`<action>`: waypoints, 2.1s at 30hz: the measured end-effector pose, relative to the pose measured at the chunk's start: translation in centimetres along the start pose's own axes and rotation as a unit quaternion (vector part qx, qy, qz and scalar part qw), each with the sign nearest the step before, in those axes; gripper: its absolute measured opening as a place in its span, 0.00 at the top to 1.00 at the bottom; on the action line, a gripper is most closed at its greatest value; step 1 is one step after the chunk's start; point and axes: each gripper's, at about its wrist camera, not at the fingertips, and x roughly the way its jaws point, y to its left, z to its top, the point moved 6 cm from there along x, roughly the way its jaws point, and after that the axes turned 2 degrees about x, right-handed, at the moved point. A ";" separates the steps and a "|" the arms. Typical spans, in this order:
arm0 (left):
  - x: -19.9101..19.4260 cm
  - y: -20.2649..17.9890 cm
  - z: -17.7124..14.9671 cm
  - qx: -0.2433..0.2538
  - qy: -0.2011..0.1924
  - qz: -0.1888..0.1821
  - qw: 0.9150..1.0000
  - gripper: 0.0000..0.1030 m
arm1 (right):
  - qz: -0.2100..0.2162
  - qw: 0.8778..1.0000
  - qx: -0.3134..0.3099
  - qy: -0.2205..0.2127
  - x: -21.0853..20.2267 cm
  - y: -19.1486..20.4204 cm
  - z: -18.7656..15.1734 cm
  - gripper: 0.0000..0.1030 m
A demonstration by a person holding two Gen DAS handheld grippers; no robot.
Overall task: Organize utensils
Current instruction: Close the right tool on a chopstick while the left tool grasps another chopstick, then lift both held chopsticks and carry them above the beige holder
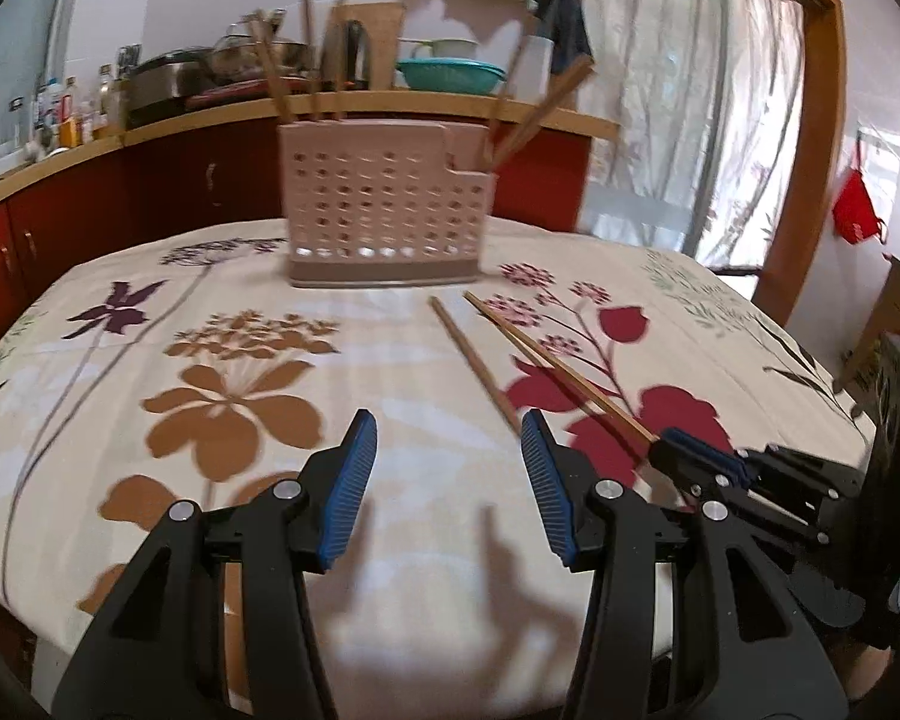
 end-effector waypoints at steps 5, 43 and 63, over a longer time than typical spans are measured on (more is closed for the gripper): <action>1.3 -2.8 -1.0 0.018 0.021 -0.019 0.999 0.52 | -0.001 1.000 0.022 -0.007 -0.4 -1.5 0.4 0.94; 1.4 -2.1 -4.0 0.071 0.004 -0.031 0.997 0.93 | -0.004 0.999 0.026 -0.020 -1.1 -1.5 0.9 0.94; -6.9 2.2 5.1 0.052 -0.142 0.014 0.988 0.93 | -0.013 0.993 0.023 -0.117 -7.7 -1.1 8.6 0.94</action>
